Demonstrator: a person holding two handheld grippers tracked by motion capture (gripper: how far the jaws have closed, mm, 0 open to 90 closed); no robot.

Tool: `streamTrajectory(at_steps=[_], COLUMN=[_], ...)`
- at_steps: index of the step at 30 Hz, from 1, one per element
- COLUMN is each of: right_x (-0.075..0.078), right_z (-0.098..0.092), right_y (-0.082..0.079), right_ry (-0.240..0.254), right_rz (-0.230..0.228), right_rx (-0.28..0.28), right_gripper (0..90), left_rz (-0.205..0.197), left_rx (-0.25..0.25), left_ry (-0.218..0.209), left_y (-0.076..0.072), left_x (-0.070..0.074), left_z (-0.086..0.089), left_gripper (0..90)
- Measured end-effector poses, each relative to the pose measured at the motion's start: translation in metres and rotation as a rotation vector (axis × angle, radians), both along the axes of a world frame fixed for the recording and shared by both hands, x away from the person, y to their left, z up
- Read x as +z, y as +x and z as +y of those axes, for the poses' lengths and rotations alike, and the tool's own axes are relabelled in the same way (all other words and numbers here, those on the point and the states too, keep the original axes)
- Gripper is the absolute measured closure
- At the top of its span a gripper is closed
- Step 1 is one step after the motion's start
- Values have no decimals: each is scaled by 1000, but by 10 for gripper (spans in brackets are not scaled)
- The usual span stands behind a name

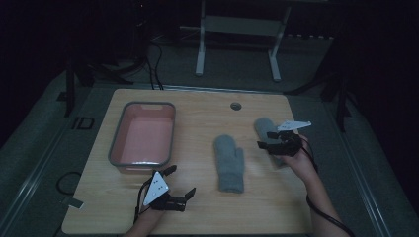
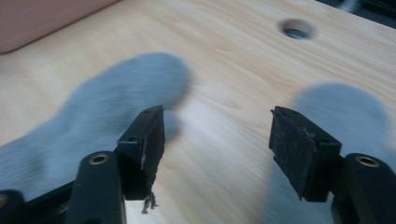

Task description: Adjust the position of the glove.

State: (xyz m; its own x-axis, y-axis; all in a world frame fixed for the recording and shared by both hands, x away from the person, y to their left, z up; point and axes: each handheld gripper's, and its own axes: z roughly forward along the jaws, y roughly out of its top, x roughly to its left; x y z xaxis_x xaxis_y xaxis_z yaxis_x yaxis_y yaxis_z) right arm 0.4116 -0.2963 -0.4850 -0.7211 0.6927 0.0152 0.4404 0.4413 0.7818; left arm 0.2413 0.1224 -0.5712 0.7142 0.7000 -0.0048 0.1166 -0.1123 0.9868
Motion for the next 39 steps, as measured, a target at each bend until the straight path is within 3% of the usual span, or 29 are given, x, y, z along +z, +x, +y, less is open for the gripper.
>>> streamTrajectory(at_steps=[6,10,14,17,23,26,28,33,35,39], right_x=[-6,-14,-26,-36,-53,-56,-57,-52,-47,-32], right_z=[-23,-30,-35,-38,-38,-33,-30,-27,-26,-22], right_y=[13,21,29,35,43,41,38,27,17,-8], right_ry=[-14,-47,-75,-90,-110,-133,-132,-40,12,55], right_rz=[20,36,46,57,102,88,79,74,65,41], right_rx=[-155,-215,-267,-283,-289,-293,-323,-463,-492,-532], right_gripper=[375,376,433,495,518,608,720,809,810,810], left_rz=[1,2,2,3,4,4,3,4,4,3], left_rx=[-1,-1,-1,0,0,0,-1,1,1,1], left_ry=[-1,-4,-4,-6,-10,-9,-7,-10,-10,-10], left_y=[0,0,0,0,1,0,0,0,0,0], left_x=[0,0,0,0,0,0,0,0,0,0], left_z=[0,0,0,0,1,1,1,1,1,1], left_gripper=[11,11,11,11,11,11,11,11,11,11])
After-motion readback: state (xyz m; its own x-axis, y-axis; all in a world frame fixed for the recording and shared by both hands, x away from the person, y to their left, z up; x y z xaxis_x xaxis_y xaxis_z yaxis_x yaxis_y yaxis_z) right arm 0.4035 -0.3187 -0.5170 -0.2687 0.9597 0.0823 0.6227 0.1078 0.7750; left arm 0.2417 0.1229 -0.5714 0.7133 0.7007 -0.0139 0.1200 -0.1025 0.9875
